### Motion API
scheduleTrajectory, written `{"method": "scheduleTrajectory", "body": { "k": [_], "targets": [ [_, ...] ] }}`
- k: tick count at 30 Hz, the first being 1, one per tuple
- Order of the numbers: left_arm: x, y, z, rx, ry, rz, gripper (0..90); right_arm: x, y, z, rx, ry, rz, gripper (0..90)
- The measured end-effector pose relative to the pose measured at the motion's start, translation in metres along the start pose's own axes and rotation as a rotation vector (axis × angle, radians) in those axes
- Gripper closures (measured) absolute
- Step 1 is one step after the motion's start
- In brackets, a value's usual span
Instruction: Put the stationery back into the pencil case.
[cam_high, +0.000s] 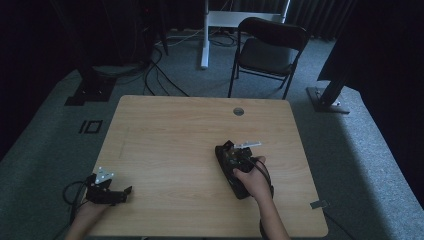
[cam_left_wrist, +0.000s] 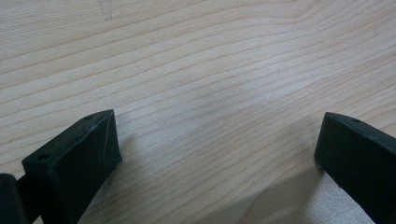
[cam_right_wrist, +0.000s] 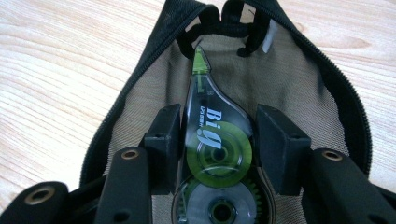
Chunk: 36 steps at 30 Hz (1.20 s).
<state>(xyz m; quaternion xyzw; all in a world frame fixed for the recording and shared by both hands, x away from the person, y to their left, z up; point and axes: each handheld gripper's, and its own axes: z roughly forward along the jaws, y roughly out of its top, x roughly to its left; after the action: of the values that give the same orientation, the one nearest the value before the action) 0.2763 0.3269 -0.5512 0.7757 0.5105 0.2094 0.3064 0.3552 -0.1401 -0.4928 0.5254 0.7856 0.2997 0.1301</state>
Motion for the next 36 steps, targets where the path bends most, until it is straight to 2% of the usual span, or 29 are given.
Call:
{"method": "scheduleTrajectory", "body": {
  "k": [15,22,31,36],
  "targets": [
    [0.0,0.0,0.0,0.0,0.0,0.0,0.1,0.0004,0.0011,0.0052,0.044,-0.004,-0.028,51.3],
    [0.0,0.0,0.0,0.0,0.0,0.0,0.1,-0.0003,0.0028,0.0073,0.056,-0.009,-0.025,50.5],
    [-0.0001,-0.0001,0.0,-0.001,0.0,0.0,0.1,-0.0032,0.0056,0.0053,0.019,-0.006,-0.012,49.4],
    [0.0,-0.0001,0.0,0.0,0.0,0.0,0.1,-0.0047,0.0046,-0.0013,-0.011,0.019,0.003,46.8]
  ]
}}
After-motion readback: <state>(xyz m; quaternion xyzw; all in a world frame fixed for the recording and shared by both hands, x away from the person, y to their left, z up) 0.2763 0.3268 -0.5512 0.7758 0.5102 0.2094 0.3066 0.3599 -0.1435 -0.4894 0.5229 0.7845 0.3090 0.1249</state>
